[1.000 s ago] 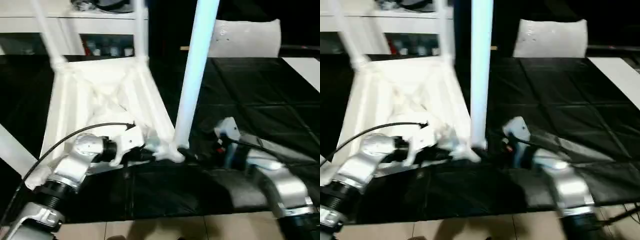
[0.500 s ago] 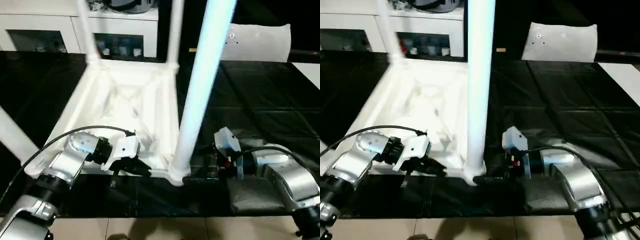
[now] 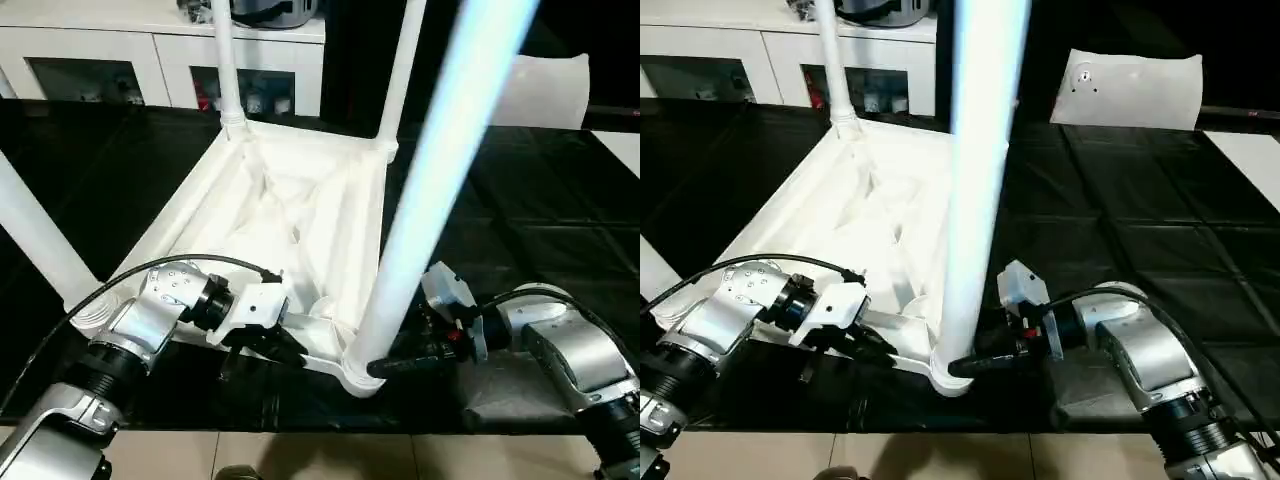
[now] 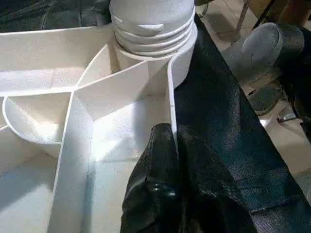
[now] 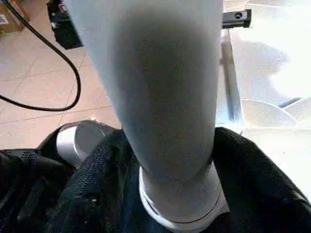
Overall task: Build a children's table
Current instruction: Rotate leg to tighten
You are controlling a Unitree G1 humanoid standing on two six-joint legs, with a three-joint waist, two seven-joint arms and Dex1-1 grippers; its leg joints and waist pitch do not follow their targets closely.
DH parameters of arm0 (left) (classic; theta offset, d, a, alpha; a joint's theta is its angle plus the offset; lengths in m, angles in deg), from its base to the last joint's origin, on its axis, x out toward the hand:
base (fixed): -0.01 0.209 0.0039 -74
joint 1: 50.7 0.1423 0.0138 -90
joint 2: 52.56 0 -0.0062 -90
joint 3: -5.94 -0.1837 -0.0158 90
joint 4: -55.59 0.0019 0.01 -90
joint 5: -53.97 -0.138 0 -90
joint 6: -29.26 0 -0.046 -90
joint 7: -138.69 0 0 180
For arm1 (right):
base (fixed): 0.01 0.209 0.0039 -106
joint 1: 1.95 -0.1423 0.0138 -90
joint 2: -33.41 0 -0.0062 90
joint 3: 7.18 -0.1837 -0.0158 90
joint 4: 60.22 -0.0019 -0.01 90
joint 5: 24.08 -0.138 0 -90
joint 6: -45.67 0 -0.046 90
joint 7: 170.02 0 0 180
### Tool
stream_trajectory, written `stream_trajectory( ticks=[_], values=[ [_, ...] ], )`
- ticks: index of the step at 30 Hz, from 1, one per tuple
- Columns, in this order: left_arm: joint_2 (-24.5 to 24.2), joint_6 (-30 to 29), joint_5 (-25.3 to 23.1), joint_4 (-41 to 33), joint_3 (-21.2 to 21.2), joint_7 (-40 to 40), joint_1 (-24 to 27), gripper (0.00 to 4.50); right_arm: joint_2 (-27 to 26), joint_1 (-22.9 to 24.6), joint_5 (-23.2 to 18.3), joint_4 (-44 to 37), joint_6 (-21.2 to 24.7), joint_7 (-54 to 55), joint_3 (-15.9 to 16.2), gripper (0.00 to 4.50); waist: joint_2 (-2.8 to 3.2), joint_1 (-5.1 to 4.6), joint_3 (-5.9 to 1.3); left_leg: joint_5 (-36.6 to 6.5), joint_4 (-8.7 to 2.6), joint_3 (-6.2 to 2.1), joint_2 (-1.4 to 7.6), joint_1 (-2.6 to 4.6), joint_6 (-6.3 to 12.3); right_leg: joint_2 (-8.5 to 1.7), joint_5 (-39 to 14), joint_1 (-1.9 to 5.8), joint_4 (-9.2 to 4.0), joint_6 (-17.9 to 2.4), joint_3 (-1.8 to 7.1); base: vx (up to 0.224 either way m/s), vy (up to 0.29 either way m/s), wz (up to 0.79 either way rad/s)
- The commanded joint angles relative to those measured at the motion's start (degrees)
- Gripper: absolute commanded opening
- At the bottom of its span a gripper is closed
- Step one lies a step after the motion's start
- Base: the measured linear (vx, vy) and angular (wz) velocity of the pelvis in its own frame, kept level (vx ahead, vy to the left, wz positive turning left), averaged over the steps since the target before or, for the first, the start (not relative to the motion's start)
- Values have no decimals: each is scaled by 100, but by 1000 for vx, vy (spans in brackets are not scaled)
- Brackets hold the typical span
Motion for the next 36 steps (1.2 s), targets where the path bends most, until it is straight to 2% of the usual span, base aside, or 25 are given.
stream_trajectory(
  ticks=[1, 4, 8, 9, 12, 13, 16, 17, 20, 21, 22, 23, 24, 25, 26, 27, 28, 29, 30, 31, 32, 33, 34, 35, 36],
  values=[
    [23, 123, -103, -22, -231, 209, -77, 0, -2, -53, -89, -59, 49, -65, 39, 241, -30, -45, -327, -849, -380, 9, 156, -20, 187, -425, -1595, 300, -373, -894, 279, 0, 0, 0],
    [9, 148, -141, 10, -229, 175, -71, 0, -33, 16, -102, -117, 74, -54, 56, 210, -9, -42, -336, -793, -375, 7, 156, -25, 194, -422, -1436, 304, -355, -938, 278, 0, 0, 0],
    [30, -34, -104, -44, -110, -47, 1, 0, -145, 178, -273, -337, 284, 106, 19, 199, -5, -37, -332, -815, -382, 7, 154, -25, 179, -419, -1452, 313, -361, -933, 276, 0, 0, 0],
    [44, -101, -91, -79, -60, -158, 33, 0, -190, 251, -317, -420, 334, 188, 4, 197, 30, -26, -332, -834, -381, 3, 154, -19, 166, -420, -1468, 306, -363, -933, 276, 0, 0, 0],
    [78, -410, -78, -264, 134, -626, 177, 0, -502, 540, -363, -657, 447, 771, -102, 196, 56, -35, -311, -1015, -407, -14, 155, -24, 85, -428, -1740, 301, -399, -852, 275, 0, 0, 0],
    [97, -633, -94, -407, 223, -890, 276, 0, -745, 676, -275, -715, 470, 1236, -147, 196, 40, -52, -296, -1120, -421, -15, 150, -24, 45, -427, -1917, 293, -429, -787, 275, 0, 0, 0],
    [172, -1096, -131, -731, 365, -1371, 479, 0, -1161, 855, -49, -781, 573, 2005, -152, 196, 63, -122, -255, -1489, -452, -41, 118, 6, -54, -425, -2794, 257, -542, -508, 251, 0, 0, 0],
    [197, -1156, -132, -771, 384, -1435, 501, 0, -1217, 861, -20, -772, 591, 2105, -156, 196, 58, -175, -231, -1631, -448, -55, 86, 18, -65, -426, -3256, 237, -602, -345, 222, 0, 0, 0],
    [524, -1913, -200, -1289, 546, -2205, 749, 0, -1895, 916, 294, -678, 823, 3276, -237, 195, 51, -361, -204, -1873, -431, -107, 41, 8, -134, -427, -4007, 211, -712, -39, 116, 0, 0, 0],
    [589, -2056, -235, -1400, 558, -2353, 796, 0, -2013, 927, 334, -679, 879, 3472, -252, 194, 70, -394, -205, -1920, -426, -118, 25, 11, -129, -429, -4142, 220, -757, 44, 84, -52, 24, -18],
    [615, -2121, -252, -1457, 560, -2416, 820, 0, -2061, 937, 349, -690, 907, 3555, -257, 194, 79, -470, -214, -1962, -450, -149, 36, -33, -123, -435, -4116, 265, -772, 112, 45, -52, 24, -18],
    [880, -2547, -402, -1686, 606, -2902, 880, 0, -2348, 942, 529, -680, 962, 4064, -238, 194, 127, -518, -226, -2080, -464, -169, 63, 9, -81, -436, -3930, 261, -800, 59, 14, 0, 0, 0],
    [1077, -2752, -455, -1758, 653, -3192, 876, 0, -2511, 916, 585, -638, 1004, 4313, -253, 194, 140, -584, -214, -2165, -494, -191, 93, -9, -52, -439, -3665, 288, -807, -62, -25, 0, 0, 0],
    [1077, -2752, -455, -1758, 653, -3192, 876, 0, -2511, 916, 585, -638, 1004, 4313, -253, 194, 163, -610, -202, -2312, -502, -198, 105, 19, -41, -433, -3627, 276, -831, -95, -57, 0, 0, 0],
    [1208, -2904, -488, -1819, 683, -3391, 875, 0, -2622, 899, 617, -615, 1042, 4488, -265, 194, 170, -657, -196, -2574, -478, -211, 93, 102, -12, -427, -3633, 246, -887, -95, -119, 0, 0, 0],
    [1414, -3091, -523, -1893, 707, -3647, 855, 0, -2834, 826, 675, -523, 1144, 4826, -361, 194, 145, -676, -192, -2609, -467, -207, 82, 125, 15, -440, -3622, 241, -920, -103, -123, 0, 0, 0],
    [1735, -3303, -573, -1903, 763, -4065, 789, 0, -3167, 682, 730, -355, 1273, 5329, -539, 194, 173, -727, -156, -2827, -473, -228, 78, 147, 45, -431, -3716, 266, -976, -23, -225, 0, 0, 0],
    [1797, -3340, -580, -1899, 774, -4143, 774, 0, -3233, 651, 745, -320, 1298, 5433, -576, 194, 189, -760, -145, -2930, -483, -233, 93, 161, 48, -417, -3682, 267, -998, -19, -276, 0, 0, 0],
    [1924, -3429, -608, -1882, 790, -4313, 734, 0, -3375, 575, 789, -236, 1375, 5683, -654, 194, 207, -831, -144, -3149, -534, -296, 140, 113, 24, -428, -3529, 379, -991, 83, -409, -22, 51, -8],
    [2021, -3433, -656, -1827, 802, -4471, 682, 0, -3465, 502, 838, -154, 1401, 5847, -686, 194, 258, -847, -136, -3326, -581, -329, 189, 99, 26, -430, -3346, 432, -945, 86, -410, -22, 51, -8],
    [2104, -3496, -674, -1816, 820, -4596, 644, 0, -3542, 452, 851, -111, 1355, 5944, -699, 194, 263, -879, -140, -3666, -689, -371, 301, 47, 55, -436, -2843, 535, -769, 42, -353, 0, 0, 0],
    [2149, -3530, -685, -1803, 825, -4652, 614, 0, -3601, 425, 859, -94, 1304, 6010, -709, 194, 280, -874, -138, -3794, -735, -387, 331, 32, 37, -458, -2677, 558, -688, 1, -308, 0, 0, 0],
    [2169, -3551, -687, -1800, 826, -4674, 600, 0, -3632, 415, 859, -93, 1263, 6038, -712, 229, 257, -862, -108, -3887, -703, -329, 259, 110, -16, -499, -2937, 431, -765, -40, -250, 0, 0, 0],
    [2155, -3545, -703, -1781, 821, -4665, 582, 0, -3663, 425, 865, -103, 1178, 6090, -754, 250, 164, -892, -95, -3398, -480, -246, 36, 245, 10, -588, -3838, 230, -1024, 49, -322, 0, 0, 0],
    [2135, -3552, -726, -1775, 811, -4641, 570, 0, -3700, 436, 869, -117, 1127, 6154, -816, 250, 156, -887, -116, -3028, -395, -222, -37, 236, 44, -629, -4142, 236, -1104, 137, -367, 64, -14, -1]
  ],
)
